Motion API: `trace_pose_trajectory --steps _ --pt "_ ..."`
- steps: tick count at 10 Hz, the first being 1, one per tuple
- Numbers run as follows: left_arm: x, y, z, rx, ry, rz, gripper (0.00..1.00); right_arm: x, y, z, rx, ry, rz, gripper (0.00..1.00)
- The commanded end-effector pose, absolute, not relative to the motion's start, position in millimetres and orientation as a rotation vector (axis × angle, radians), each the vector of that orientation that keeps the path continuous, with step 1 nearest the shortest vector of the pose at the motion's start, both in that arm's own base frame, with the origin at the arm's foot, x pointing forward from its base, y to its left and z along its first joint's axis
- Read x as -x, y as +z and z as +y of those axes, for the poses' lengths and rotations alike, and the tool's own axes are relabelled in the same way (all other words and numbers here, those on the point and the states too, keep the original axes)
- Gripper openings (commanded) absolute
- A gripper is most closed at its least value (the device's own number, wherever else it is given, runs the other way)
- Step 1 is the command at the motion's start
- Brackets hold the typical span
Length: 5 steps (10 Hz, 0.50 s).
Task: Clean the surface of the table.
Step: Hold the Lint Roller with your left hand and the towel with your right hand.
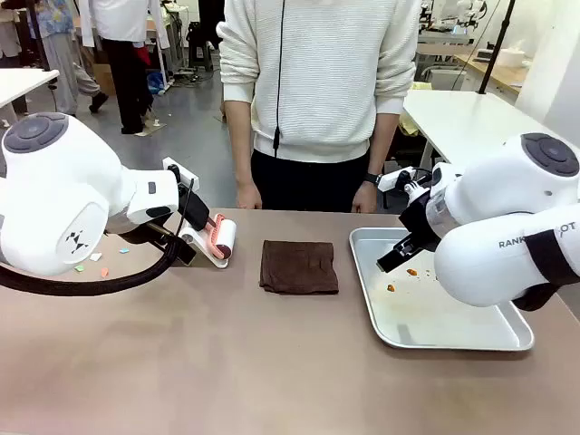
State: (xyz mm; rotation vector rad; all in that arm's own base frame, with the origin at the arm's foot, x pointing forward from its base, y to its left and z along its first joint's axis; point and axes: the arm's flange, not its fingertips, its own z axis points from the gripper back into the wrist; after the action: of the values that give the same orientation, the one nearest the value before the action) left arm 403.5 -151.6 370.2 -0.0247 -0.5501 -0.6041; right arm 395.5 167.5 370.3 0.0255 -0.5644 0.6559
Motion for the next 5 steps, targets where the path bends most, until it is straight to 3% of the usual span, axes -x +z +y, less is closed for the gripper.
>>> trace_pose_trajectory --steps 1,5 --pt "-403.4 370.2 -151.6 0.025 -0.604 -0.55 1.0 -395.5 370.4 167.5 -0.026 0.656 -0.565 1.0" --pt "-403.4 370.2 -151.6 0.025 -0.604 -0.55 1.0 -395.5 370.4 167.5 -0.026 0.656 -0.565 1.0"
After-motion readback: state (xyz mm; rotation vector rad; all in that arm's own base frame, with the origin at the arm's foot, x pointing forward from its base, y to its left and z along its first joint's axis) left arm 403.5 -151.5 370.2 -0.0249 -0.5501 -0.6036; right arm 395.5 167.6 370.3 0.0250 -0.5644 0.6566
